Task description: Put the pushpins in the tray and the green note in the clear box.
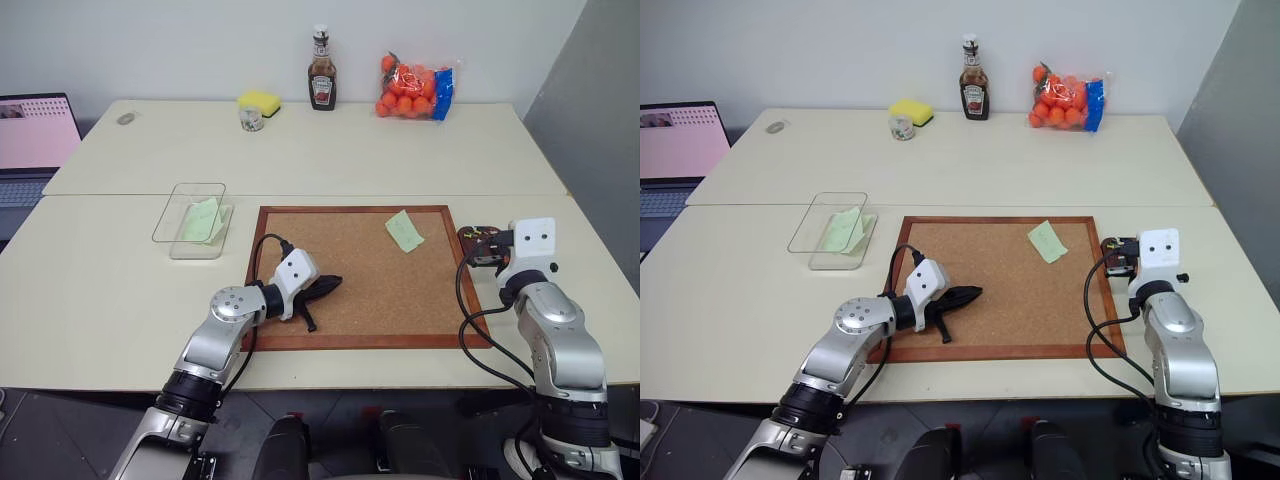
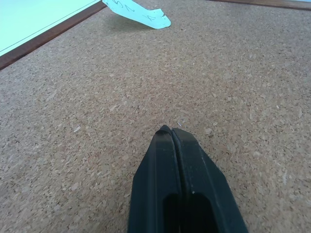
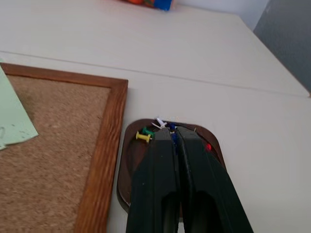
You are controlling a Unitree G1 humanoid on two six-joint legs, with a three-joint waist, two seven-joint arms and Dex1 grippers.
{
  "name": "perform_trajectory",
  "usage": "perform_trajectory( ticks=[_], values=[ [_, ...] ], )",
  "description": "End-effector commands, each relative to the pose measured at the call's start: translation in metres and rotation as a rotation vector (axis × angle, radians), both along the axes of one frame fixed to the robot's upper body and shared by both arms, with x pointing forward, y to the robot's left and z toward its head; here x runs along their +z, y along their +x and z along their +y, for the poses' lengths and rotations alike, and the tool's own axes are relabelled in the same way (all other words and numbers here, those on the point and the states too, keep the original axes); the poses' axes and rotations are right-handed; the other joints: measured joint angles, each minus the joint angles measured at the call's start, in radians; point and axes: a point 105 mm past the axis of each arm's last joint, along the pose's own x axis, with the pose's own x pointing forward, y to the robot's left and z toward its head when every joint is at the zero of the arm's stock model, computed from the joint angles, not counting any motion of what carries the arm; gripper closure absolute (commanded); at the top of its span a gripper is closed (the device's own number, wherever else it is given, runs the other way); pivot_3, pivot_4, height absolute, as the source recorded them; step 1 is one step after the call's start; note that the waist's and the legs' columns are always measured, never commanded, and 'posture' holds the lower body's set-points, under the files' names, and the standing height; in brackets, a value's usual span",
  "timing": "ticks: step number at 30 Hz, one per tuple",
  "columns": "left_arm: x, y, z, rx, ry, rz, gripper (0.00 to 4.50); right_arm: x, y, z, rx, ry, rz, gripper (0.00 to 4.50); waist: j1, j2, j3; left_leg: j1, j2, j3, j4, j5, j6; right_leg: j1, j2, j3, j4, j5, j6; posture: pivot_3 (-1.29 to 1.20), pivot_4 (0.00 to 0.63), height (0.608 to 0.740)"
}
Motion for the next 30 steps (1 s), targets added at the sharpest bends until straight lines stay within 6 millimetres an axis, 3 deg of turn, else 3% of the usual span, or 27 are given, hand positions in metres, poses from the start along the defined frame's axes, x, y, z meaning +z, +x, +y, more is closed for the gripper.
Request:
perform_trajectory(
  ticks=[1, 6, 26, 30],
  values=[
    [-0.012, -0.004, -0.003, -0.018, 0.025, 0.041, 4.50, 0.008, 0.008, -0.015, -0.043, 0.017, -0.021, 4.45, 0.000, 0.000, 0.000, 0.000, 0.000, 0.000, 0.000, 0.000, 0.000, 0.000, 0.000, 0.000, 0.000, 0.000, 0.000, 0.00, 0.150, 0.740],
    [-0.012, -0.004, -0.003, -0.019, 0.025, 0.039, 4.50, 0.006, 0.013, -0.018, -0.054, 0.054, -0.019, 4.45, 0.001, 0.000, 0.000, -0.001, 0.000, 0.000, 0.000, 0.000, 0.000, 0.000, 0.000, 0.000, 0.000, 0.000, 0.000, 0.00, 0.150, 0.740],
    [-0.012, -0.004, -0.002, -0.015, 0.019, 0.045, 4.50, 0.009, 0.012, -0.003, 0.016, 0.154, -0.038, 0.19, 0.000, 0.000, 0.000, 0.000, 0.000, 0.000, 0.000, 0.000, 0.000, 0.000, 0.000, 0.000, 0.000, 0.000, 0.000, 0.00, 0.150, 0.740],
    [-0.012, -0.004, -0.002, -0.014, 0.018, 0.045, 4.50, 0.008, 0.012, -0.002, 0.019, 0.163, -0.036, 0.07, 0.000, 0.000, 0.000, 0.000, 0.000, 0.000, 0.000, 0.000, 0.000, 0.000, 0.000, 0.000, 0.000, 0.000, 0.000, 0.00, 0.150, 0.740]
  ],
)
